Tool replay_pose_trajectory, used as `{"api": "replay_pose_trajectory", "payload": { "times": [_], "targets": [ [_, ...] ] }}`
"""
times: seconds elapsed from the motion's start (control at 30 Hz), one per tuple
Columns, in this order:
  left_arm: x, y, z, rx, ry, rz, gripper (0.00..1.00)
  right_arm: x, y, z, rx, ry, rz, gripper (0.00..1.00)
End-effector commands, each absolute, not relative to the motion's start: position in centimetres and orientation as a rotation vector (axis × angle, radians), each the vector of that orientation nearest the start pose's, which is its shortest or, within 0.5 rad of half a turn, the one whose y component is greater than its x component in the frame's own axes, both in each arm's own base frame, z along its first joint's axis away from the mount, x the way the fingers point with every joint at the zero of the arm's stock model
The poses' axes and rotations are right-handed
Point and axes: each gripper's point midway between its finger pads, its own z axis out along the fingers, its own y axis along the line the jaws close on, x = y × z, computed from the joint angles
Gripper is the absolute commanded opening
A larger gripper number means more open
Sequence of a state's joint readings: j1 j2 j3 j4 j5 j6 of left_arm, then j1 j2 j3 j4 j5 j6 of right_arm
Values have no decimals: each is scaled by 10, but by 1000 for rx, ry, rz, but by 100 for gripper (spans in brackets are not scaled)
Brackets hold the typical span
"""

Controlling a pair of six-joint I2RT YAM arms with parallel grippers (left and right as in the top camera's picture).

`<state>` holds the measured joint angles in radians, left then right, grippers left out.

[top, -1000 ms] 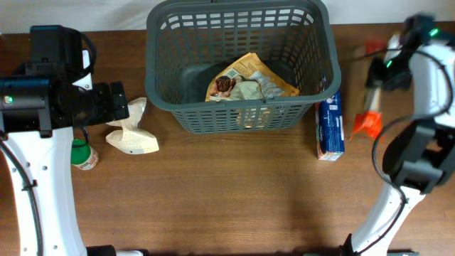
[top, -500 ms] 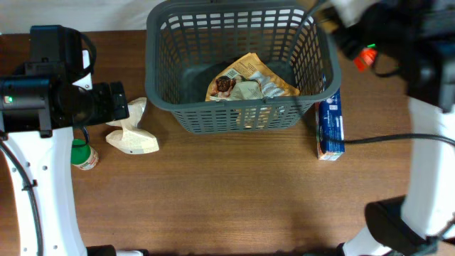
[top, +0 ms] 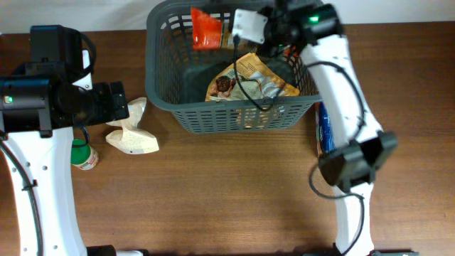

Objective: Pack container
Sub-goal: 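Place the orange pack into the basket and withdraw the right gripper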

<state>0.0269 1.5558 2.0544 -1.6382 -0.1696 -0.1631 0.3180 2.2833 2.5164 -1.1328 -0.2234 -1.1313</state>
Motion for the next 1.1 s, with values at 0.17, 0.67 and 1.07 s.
{"api": "replay_pose_trajectory", "payload": {
  "times": [0.17, 0.67, 1.07],
  "targets": [
    [303, 39, 325, -313, 2682, 195, 99, 541, 227, 195, -1619, 1872, 32, 23],
    [303, 39, 325, -313, 2682, 195, 99, 475, 133, 432, -685, 1987, 98, 99],
    [303, 39, 325, -313, 2682, 195, 99, 444, -153, 368, 548, 2278, 263, 99]
  ]
}}
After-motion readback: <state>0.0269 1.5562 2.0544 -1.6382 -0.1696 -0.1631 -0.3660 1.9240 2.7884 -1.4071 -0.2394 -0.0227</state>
